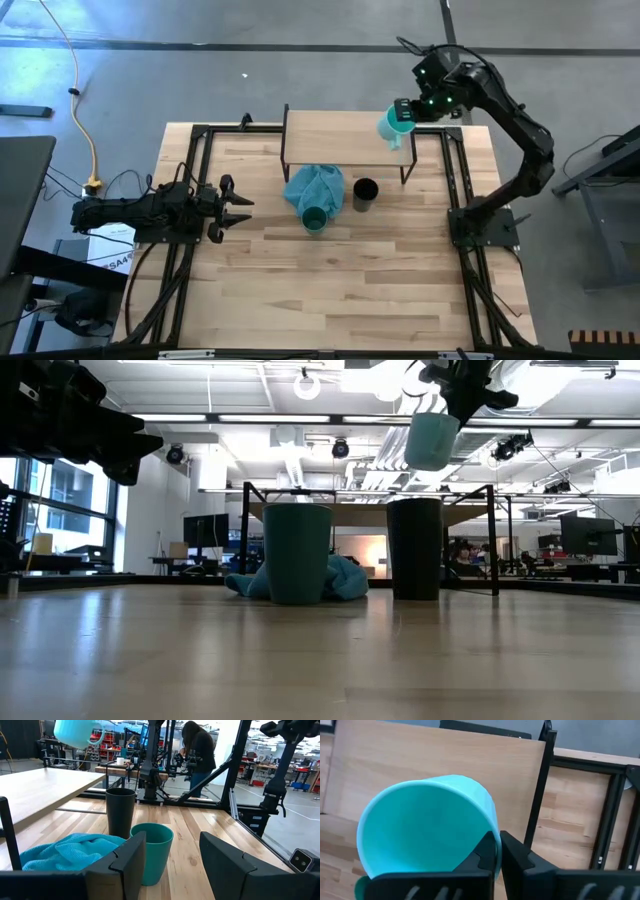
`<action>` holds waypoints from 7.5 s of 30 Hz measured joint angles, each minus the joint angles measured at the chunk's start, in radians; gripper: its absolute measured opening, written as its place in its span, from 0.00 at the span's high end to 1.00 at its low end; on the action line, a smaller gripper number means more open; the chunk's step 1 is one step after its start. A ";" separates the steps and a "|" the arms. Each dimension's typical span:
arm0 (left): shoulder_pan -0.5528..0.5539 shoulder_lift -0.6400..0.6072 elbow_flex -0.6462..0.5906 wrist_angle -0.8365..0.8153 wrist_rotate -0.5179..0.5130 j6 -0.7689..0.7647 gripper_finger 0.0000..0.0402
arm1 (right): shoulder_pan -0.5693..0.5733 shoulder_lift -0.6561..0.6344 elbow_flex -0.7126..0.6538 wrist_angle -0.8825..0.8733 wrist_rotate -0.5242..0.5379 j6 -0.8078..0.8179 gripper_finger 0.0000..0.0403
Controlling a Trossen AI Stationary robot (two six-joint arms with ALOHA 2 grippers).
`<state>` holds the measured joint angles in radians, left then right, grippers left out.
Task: Stack small to large cups/mugs on shelf
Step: Put the blue cup on the shelf
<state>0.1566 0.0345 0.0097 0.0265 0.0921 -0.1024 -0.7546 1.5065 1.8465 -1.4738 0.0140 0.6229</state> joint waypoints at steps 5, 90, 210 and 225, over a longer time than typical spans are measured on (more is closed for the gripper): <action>0.000 0.000 0.000 0.000 0.000 -0.003 0.56 | -0.013 0.052 0.000 0.000 -0.031 -0.045 1.00; 0.000 0.000 0.000 0.000 0.001 -0.037 0.56 | -0.084 0.233 0.000 0.011 -0.058 -0.222 1.00; 0.000 0.000 0.000 0.000 0.005 -0.061 0.56 | -0.063 0.281 0.095 -0.065 -0.049 -0.187 0.94; 0.000 0.000 0.000 0.000 0.005 -0.062 0.56 | -0.063 0.280 0.096 -0.063 -0.049 -0.190 0.84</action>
<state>0.1566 0.0345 0.0097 0.0269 0.0971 -0.1646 -0.8173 1.7870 1.9423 -1.5364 -0.0349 0.4328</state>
